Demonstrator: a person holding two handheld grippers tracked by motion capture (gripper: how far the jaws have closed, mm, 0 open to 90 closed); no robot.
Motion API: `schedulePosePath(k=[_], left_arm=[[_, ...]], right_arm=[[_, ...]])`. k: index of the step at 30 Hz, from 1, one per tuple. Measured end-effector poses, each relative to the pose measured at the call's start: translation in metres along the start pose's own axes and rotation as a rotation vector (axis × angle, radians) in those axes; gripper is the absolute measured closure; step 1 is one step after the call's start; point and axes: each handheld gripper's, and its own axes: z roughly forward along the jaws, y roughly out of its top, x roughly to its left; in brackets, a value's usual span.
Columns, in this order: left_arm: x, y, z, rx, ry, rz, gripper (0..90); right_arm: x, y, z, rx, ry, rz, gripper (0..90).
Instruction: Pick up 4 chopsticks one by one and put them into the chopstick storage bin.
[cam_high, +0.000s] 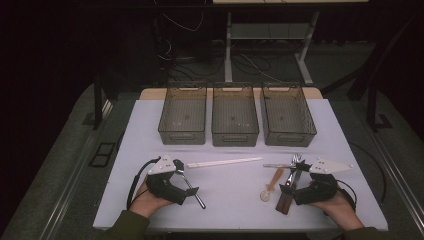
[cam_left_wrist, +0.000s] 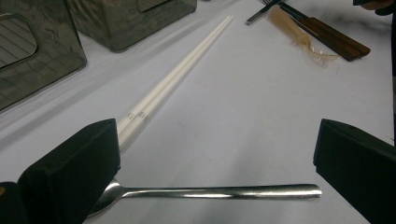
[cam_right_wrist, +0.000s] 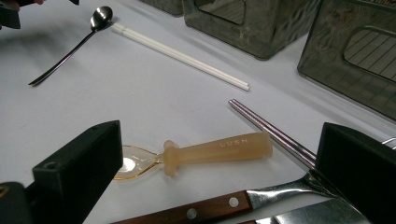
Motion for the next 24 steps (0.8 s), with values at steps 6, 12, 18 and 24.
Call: schedulePosePath(k=[6,12,18,24], left_arm=[[0.0001,-0.0004,0.0,-0.003,-0.001,-0.005,0.0],[0.0005,-0.0007,-0.0006,-0.007,0.005,-0.021,0.0],[-0.0005,-0.0015,-0.002,-0.01,0.003,-0.016,0.0],[-0.0012,-0.0012,-0.0031,-0.012,-0.004,-0.014,0.0]], right_arm=[[-0.0014,0.0007,-0.0013,-0.003,0.008,0.005,1.0],[-0.0043,0.0025,-0.0037,0.003,0.014,0.012,1.0],[-0.0059,0.004,-0.0084,0.025,0.006,0.01,1.0],[-0.0095,0.006,-0.0095,0.055,-0.015,0.015,1.1]])
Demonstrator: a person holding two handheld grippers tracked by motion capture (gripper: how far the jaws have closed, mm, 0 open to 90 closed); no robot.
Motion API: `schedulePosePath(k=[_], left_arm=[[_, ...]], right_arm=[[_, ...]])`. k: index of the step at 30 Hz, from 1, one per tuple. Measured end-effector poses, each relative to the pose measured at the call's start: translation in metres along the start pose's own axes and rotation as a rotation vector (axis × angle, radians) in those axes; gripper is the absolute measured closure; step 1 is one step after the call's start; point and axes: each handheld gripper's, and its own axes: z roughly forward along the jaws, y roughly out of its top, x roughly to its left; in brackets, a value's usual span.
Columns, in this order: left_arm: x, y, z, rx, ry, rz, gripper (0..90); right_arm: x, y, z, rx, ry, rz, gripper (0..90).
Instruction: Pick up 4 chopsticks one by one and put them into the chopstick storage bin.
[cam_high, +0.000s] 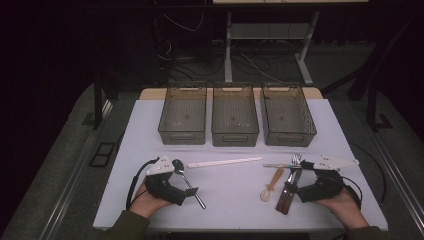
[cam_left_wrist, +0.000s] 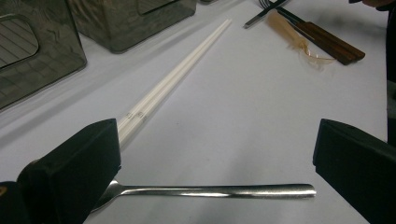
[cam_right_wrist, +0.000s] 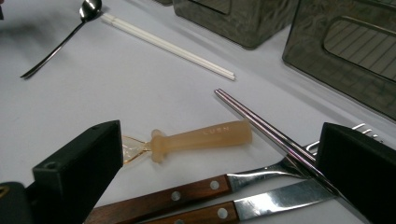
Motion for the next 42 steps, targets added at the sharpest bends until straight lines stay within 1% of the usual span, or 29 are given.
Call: schedulePosePath(k=[3,4,8,10,12,13,15,16,18,21,22,23,25,26,27,30,32,34,36,38,39,42], left_arm=[[0.0,0.0,0.0,-0.006,-0.002,-0.002,0.0],[0.0,0.0,0.0,-0.008,-0.002,-0.005,0.0],[0.0,0.0,0.001,-0.009,-0.001,-0.004,0.0],[0.0,0.0,0.001,-0.009,-0.001,-0.004,0.0],[0.0,0.0,0.001,-0.011,-0.001,-0.007,0.0],[0.0,0.0,0.001,-0.012,-0.001,-0.01,0.0],[0.0,0.0,0.001,-0.011,0.001,-0.011,0.0],[0.0,0.0,0.001,-0.012,0.001,-0.012,0.0],[0.0,0.0,0.0,-0.012,0.003,-0.01,0.0],[0.0,0.0,0.0,-0.013,0.002,-0.009,0.0],[0.0,0.0,0.0,-0.014,0.001,-0.011,0.0],[0.0,0.0,0.0,-0.014,0.0,-0.008,0.0],[0.0,0.0,0.001,-0.015,0.0,-0.008,0.1],[-0.001,0.0,0.001,-0.015,0.0,-0.012,0.1],[0.0,0.0,0.001,-0.013,0.0,-0.004,0.1],[-0.001,0.0,0.001,-0.01,0.002,-0.003,0.2],[-0.001,0.0,0.001,-0.01,0.003,-0.002,0.2],[-0.001,0.001,0.001,-0.006,0.004,0.001,0.2],[-0.001,0.001,0.001,-0.005,0.003,0.004,0.2],[-0.001,0.001,0.001,-0.005,0.002,0.005,0.2],[-0.001,0.001,0.001,-0.005,0.002,0.005,0.2],[-0.002,0.001,0.001,-0.005,0.002,0.006,0.3]], right_arm=[[-0.002,0.0,0.0,0.009,-0.006,-0.001,2.4],[-0.005,0.001,-0.003,0.019,-0.015,-0.001,4.9],[-0.012,0.002,-0.008,0.024,-0.04,0.004,7.5],[-0.015,0.002,-0.011,0.024,-0.045,0.002,14.4],[-0.017,0.001,-0.013,0.021,-0.047,0.009,14.6],[-0.021,0.001,-0.016,0.021,-0.053,0.019,18.3],[-0.025,0.001,-0.018,0.028,-0.059,0.013,22.1],[-0.025,0.001,-0.018,0.028,-0.059,0.013,22.1],[-0.03,0.0,-0.019,0.041,-0.07,0.034,26.8],[-0.034,0.0,-0.02,0.05,-0.082,0.034,32.9],[-0.034,0.0,-0.02,0.05,-0.082,0.034,32.9],[-0.038,0.0,-0.02,0.062,-0.094,0.036,37.3],[-0.043,-0.001,-0.021,0.074,-0.105,0.044,41.7],[-0.048,-0.002,-0.021,0.072,-0.12,0.042,44.5],[-0.05,-0.002,-0.022,0.08,-0.125,0.056,47.4],[-0.061,-0.003,-0.025,0.082,-0.145,0.086,55.7],[-0.068,-0.002,-0.026,0.087,-0.16,0.091,59.7],[-0.075,-0.002,-0.027,0.093,-0.18,0.107,64.7],[-0.081,-0.002,-0.028,0.096,-0.193,0.116,70.7],[-0.088,-0.002,-0.03,0.111,-0.215,0.118,75.6],[-0.091,-0.003,-0.031,0.112,-0.218,0.123,78.0],[-0.098,-0.005,-0.034,0.134,-0.246,0.153,83.6]])
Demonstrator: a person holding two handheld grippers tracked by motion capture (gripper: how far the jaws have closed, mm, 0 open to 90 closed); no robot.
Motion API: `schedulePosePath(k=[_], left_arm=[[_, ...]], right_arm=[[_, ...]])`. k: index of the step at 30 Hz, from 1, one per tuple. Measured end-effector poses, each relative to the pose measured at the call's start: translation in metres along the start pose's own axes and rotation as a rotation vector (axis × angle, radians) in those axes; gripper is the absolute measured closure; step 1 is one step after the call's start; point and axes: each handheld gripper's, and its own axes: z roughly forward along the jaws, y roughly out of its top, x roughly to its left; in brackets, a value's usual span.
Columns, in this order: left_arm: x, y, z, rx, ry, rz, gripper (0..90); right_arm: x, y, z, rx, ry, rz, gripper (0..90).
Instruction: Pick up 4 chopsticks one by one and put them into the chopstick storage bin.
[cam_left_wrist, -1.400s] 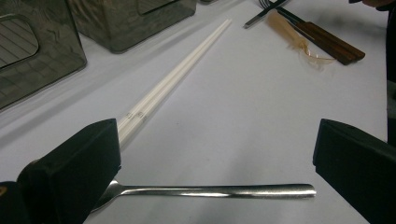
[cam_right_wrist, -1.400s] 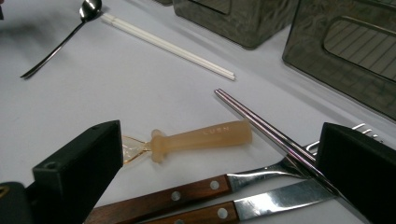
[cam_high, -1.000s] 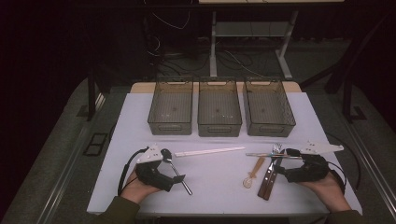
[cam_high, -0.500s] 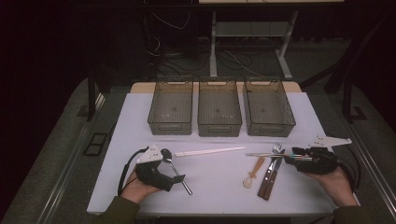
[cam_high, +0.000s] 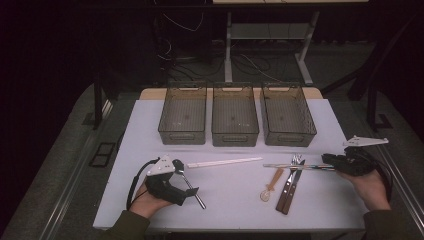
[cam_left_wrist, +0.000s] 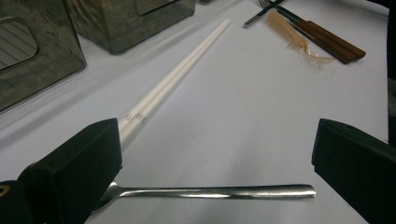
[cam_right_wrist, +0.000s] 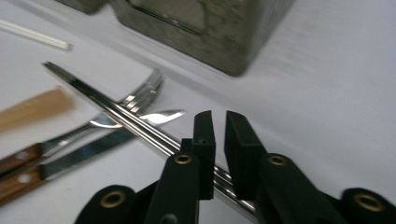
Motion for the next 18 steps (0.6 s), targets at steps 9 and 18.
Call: schedulePosePath(k=[9,18], left_arm=[[-0.001,0.0,0.0,0.0,0.002,0.002,0.4],[-0.001,0.0,0.0,0.0,0.001,0.002,0.4]], right_arm=[[-0.025,-0.008,0.001,0.065,-0.067,0.043,90.0],[-0.034,-0.014,0.004,0.091,-0.094,0.07,90.0]])
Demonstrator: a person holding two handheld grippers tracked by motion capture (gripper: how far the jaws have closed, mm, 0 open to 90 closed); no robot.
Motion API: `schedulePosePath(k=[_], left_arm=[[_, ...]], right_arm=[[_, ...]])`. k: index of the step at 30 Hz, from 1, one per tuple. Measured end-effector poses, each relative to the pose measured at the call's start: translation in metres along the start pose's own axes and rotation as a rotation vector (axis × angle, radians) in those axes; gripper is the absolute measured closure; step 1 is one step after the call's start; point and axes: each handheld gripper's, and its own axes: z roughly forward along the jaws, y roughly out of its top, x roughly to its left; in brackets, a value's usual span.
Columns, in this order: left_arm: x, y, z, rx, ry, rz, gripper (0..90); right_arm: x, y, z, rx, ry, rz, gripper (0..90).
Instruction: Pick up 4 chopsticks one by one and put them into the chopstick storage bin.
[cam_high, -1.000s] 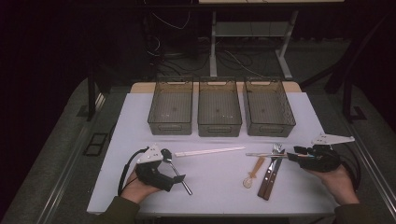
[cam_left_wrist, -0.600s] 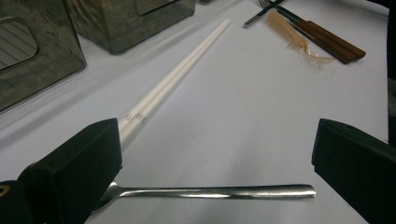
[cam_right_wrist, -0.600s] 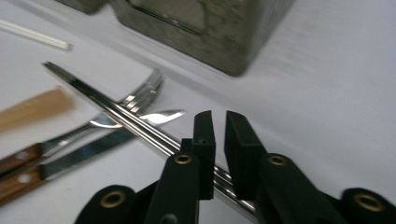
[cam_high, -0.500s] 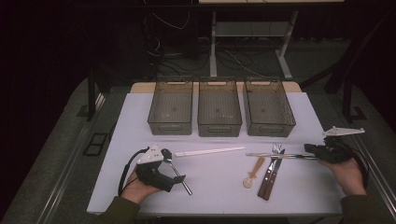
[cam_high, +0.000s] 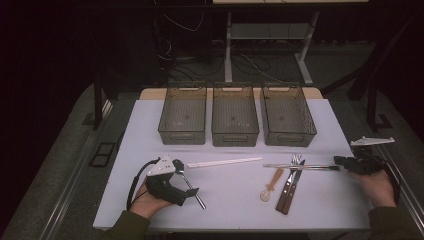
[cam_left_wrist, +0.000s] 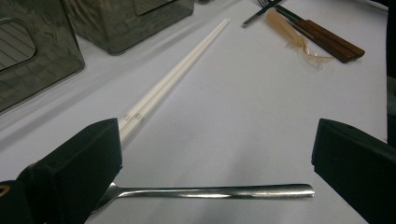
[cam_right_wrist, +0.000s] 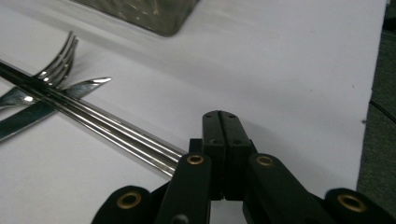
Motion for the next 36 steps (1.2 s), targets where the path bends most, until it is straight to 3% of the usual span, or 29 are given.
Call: schedulePosePath(k=[20,36], left_arm=[[-0.0005,-0.0001,0.001,0.003,-0.007,0.0,0.3],[-0.0009,0.0,0.0004,0.004,-0.003,0.003,0.3]], right_arm=[[-0.003,-0.0033,0.0044,0.051,-0.019,0.009,90.0],[0.0016,-0.0056,-0.0004,0.082,-0.027,-0.028,90.0]])
